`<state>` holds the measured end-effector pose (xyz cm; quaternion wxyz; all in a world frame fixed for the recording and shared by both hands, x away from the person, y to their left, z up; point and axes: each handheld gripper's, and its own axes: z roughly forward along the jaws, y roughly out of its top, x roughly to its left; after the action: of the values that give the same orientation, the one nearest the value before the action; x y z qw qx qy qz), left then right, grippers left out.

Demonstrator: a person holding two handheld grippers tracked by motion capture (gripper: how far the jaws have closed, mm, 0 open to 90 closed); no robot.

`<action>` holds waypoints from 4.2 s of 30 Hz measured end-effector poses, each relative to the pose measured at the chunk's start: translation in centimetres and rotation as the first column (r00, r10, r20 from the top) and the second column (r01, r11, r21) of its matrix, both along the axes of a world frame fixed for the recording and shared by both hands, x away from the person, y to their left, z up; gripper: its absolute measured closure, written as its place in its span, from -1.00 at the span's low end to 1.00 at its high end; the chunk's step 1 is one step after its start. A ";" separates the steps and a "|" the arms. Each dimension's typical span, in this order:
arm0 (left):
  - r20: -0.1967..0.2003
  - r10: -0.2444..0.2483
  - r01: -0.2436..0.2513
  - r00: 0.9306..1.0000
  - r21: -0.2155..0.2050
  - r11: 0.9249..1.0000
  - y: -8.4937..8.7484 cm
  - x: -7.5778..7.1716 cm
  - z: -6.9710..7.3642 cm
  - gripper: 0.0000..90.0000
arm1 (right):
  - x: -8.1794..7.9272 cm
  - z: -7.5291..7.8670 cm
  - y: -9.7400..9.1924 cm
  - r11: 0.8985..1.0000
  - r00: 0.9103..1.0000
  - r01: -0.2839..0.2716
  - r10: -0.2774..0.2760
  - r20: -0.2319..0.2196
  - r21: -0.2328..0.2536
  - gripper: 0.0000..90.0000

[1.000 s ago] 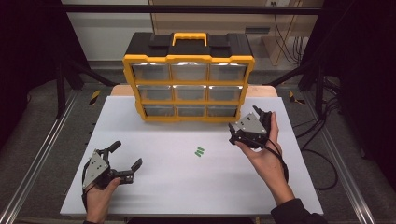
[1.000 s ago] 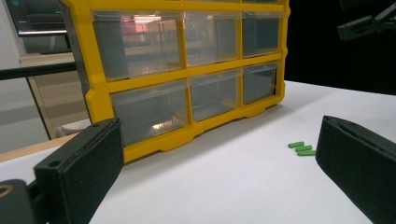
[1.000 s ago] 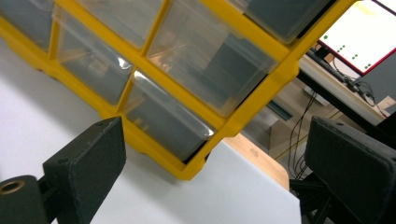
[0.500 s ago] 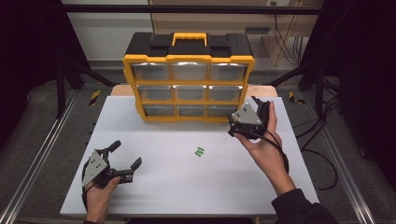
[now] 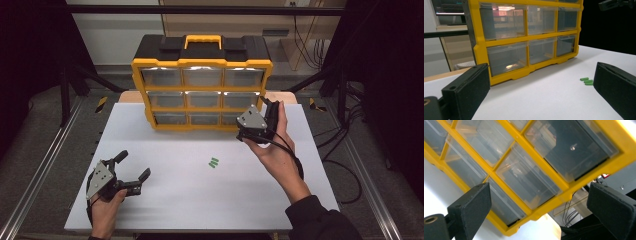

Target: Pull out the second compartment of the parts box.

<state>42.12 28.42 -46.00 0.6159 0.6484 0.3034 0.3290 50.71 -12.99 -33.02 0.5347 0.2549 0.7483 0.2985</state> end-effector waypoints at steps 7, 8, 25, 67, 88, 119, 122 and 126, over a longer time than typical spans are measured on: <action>0.000 0.000 0.000 1.000 0.001 1.000 0.0 0.0 0.0 -0.99 | 0.6 0.5 1.3 0.999 1.000 -0.007 0.008 0.025 -0.038 -0.84; -0.001 0.001 -0.001 1.000 0.000 1.000 0.1 0.1 0.0 -0.99 | 0.7 0.6 1.4 0.999 1.000 -0.009 0.010 0.025 -0.045 -0.84; -0.002 0.003 -0.003 1.000 -0.004 1.000 0.1 0.0 0.0 -0.99 | 1.5 1.5 3.1 0.993 0.998 0.001 0.007 0.069 -0.115 -0.82; -0.002 0.013 -0.013 1.000 -0.052 0.999 0.8 0.3 0.1 -0.99 | 3.2 3.9 5.7 0.967 0.989 0.029 0.009 0.146 -0.255 -0.70; -0.003 0.005 -0.006 1.000 -0.039 0.999 0.5 0.4 0.0 -0.99 | 3.5 4.7 6.6 0.965 0.986 0.021 0.023 0.164 -0.262 -0.67; 0.002 0.017 -0.017 1.000 -0.030 0.999 0.6 0.4 0.0 -0.99 | 3.4 3.1 8.3 0.907 0.960 0.071 0.051 0.277 -0.414 -0.36; 0.003 0.013 -0.013 1.000 -0.031 0.999 0.6 0.4 0.0 -0.99 | 3.5 3.1 8.4 0.903 0.957 0.085 0.043 0.286 -0.422 -0.33; 0.002 0.011 -0.011 1.000 -0.028 1.000 0.5 0.3 0.0 -0.99 | 3.6 2.9 8.5 0.897 0.953 0.097 0.042 0.301 -0.431 -0.25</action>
<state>42.47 28.94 -45.98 0.6233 0.6377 0.3108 0.3288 54.30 -4.53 -30.16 0.6909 0.0892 0.7017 0.1494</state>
